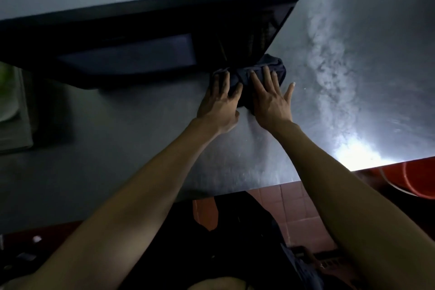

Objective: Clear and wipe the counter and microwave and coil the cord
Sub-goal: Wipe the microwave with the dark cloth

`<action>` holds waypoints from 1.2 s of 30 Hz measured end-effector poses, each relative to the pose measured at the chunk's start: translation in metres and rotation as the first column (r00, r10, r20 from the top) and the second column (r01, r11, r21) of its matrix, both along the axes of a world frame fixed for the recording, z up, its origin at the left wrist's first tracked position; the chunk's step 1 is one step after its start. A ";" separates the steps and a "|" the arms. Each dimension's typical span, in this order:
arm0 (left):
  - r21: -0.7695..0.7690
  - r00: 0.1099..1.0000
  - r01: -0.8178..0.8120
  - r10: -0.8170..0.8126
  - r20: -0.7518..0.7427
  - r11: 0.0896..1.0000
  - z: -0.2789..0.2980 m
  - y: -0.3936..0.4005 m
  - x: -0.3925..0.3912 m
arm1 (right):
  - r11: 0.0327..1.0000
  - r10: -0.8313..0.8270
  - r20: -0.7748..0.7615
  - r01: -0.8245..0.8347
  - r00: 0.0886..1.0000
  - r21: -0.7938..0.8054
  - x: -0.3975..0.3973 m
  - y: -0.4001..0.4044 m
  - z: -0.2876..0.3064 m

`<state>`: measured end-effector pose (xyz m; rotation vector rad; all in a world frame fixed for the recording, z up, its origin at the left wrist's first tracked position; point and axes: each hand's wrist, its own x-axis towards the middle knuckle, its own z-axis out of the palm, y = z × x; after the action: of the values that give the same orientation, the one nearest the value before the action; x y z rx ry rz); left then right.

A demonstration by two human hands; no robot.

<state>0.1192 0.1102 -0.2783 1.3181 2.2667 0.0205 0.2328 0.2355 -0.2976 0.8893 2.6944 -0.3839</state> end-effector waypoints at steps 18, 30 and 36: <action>0.100 0.972 -0.174 0.187 -0.143 0.980 -0.014 -0.265 -0.136 | 0.976 0.171 -0.032 -0.174 0.985 -0.131 -0.169 -0.238 0.009; 0.155 0.936 -0.332 0.345 -0.064 0.930 -0.007 -0.341 -0.152 | 0.965 0.242 -0.044 -0.245 0.969 -0.098 -0.200 -0.312 0.009; 0.146 0.926 -0.363 0.373 -0.049 0.920 0.000 -0.350 -0.119 | 0.948 0.296 -0.047 -0.299 0.954 -0.104 -0.163 -0.317 0.008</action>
<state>0.0001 -0.2395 -0.2780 0.9475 2.5881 0.2633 0.0697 -0.0818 -0.2899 0.4382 2.7457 -0.4748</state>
